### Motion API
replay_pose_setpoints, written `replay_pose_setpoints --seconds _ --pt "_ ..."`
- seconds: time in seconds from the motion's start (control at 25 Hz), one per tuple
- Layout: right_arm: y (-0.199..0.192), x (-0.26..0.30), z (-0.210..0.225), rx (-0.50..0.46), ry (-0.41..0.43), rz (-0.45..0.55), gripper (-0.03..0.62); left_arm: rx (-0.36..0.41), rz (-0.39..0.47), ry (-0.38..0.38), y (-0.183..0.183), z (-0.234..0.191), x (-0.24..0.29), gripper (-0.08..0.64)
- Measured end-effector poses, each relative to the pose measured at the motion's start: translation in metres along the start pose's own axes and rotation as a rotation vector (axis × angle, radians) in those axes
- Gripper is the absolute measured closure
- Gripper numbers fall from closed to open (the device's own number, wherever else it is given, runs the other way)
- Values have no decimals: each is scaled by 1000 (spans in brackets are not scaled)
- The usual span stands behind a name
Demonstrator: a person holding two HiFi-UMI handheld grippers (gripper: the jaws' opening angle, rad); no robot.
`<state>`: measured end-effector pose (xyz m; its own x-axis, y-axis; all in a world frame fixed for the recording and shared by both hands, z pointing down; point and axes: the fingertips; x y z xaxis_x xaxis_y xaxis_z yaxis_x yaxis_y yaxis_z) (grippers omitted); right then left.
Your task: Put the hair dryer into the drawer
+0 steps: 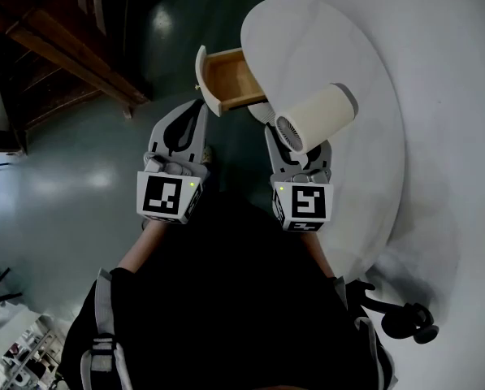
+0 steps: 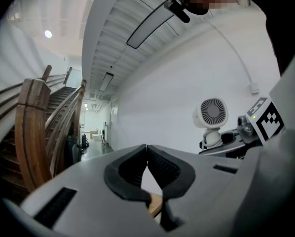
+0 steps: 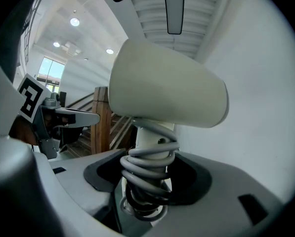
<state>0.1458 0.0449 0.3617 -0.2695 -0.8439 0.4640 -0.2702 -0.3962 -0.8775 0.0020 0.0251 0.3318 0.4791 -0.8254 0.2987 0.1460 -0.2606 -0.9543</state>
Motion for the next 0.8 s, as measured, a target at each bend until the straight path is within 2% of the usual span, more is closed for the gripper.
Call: replay_pose_setpoints --seconds 0.2,0.8 --pt "13 32 -4 -2 4 -25 313 -12 -52 -5 -5 -27 19 551" --pt "41 116 -16 13 -19 -43 313 13 -58 -43 0 -106 75 551"
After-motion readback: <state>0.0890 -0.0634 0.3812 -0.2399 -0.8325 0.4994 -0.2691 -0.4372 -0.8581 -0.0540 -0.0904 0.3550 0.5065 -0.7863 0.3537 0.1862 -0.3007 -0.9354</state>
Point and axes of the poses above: the fingertips, and each gripper's own axes: x forward along the fingers, z to its right, y out of its top, and after that the axes turned 13 degrees about -z, right-handed
